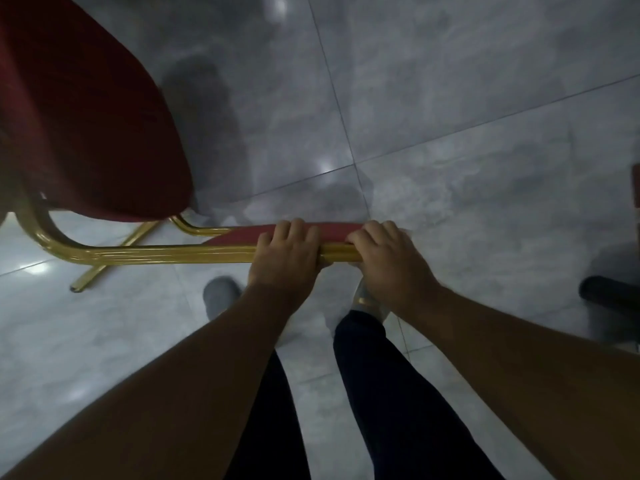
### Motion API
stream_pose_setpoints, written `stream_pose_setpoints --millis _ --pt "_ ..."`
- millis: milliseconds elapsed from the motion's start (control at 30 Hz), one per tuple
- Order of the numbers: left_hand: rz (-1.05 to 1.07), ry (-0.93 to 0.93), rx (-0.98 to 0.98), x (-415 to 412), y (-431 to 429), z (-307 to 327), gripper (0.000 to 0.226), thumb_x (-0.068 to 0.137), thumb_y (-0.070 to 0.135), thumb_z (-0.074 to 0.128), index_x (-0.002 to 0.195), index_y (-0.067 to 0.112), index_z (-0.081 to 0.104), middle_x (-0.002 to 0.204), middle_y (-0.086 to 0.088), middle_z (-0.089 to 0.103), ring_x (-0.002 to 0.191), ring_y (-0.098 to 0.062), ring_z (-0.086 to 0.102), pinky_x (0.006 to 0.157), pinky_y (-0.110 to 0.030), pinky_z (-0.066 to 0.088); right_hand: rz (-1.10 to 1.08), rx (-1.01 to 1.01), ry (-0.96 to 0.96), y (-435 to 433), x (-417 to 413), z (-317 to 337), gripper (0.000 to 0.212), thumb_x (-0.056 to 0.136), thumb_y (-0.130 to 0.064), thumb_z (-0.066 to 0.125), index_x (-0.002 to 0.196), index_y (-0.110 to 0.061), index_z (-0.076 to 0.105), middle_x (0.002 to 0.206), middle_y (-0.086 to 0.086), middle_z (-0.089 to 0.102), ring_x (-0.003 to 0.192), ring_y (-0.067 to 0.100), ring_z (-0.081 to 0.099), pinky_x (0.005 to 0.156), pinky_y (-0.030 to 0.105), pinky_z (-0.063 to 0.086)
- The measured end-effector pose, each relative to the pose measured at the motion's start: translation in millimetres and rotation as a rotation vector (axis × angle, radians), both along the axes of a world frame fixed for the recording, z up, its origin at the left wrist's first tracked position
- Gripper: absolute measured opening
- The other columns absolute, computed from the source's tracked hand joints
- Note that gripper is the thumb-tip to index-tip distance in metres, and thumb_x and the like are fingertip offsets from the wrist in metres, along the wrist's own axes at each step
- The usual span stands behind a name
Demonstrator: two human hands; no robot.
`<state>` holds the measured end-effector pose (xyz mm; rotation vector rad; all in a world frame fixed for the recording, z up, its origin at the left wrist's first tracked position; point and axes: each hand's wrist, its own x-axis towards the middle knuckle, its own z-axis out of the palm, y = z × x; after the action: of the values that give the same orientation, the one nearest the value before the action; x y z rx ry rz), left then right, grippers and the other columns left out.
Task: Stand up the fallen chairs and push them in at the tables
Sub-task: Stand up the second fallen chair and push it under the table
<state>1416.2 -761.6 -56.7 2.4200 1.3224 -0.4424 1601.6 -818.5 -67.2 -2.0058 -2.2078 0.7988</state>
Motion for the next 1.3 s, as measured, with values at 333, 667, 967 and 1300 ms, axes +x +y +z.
stream_pose_setpoints --millis 333,667,967,1300 --pt "0.024 -0.227 0.052 -55.1 15.5 133.4 0.044 0.097 0.056 0.047 0.110 0.015 0.055 0.104 -0.005 0.058 0.092 -0.026 0.055 0.083 -0.043 0.048 -0.024 0.122 0.050 27.6 -52.6 154.6 0.033 0.078 -0.019 0.082 0.107 -0.011 0.070 0.096 0.008 0.060 0.089 0.030 0.054 0.076 0.040 0.042" --pt "0.081 -0.603 0.080 -182.6 14.3 313.9 0.030 0.097 0.044 0.053 0.109 0.017 0.060 0.102 -0.001 0.059 0.089 -0.019 0.050 0.079 -0.037 0.044 -0.034 0.351 0.115 21.6 -163.6 371.3 0.037 0.093 -0.046 0.057 0.117 -0.020 0.068 0.106 -0.003 0.066 0.098 0.020 0.057 0.089 0.038 0.042" --pt "0.316 -0.648 0.104 -293.9 -37.9 411.1 0.034 0.095 0.044 0.057 0.119 0.021 0.057 0.113 0.001 0.058 0.103 -0.015 0.053 0.088 -0.038 0.050 0.000 0.427 0.273 -5.4 -222.1 419.8 0.041 0.101 -0.051 0.045 0.104 -0.015 0.063 0.098 0.002 0.062 0.092 0.020 0.050 0.085 0.031 0.032" --pt "0.330 -0.455 0.464 -379.1 -95.1 473.5 0.032 0.094 0.038 0.052 0.119 0.018 0.052 0.109 -0.007 0.065 0.100 -0.017 0.049 0.088 -0.028 0.043 0.306 0.368 0.284 -5.9 -360.1 486.4 0.030 0.089 -0.056 0.053 0.100 -0.030 0.062 0.090 -0.014 0.057 0.084 0.012 0.051 0.076 0.032 0.038"
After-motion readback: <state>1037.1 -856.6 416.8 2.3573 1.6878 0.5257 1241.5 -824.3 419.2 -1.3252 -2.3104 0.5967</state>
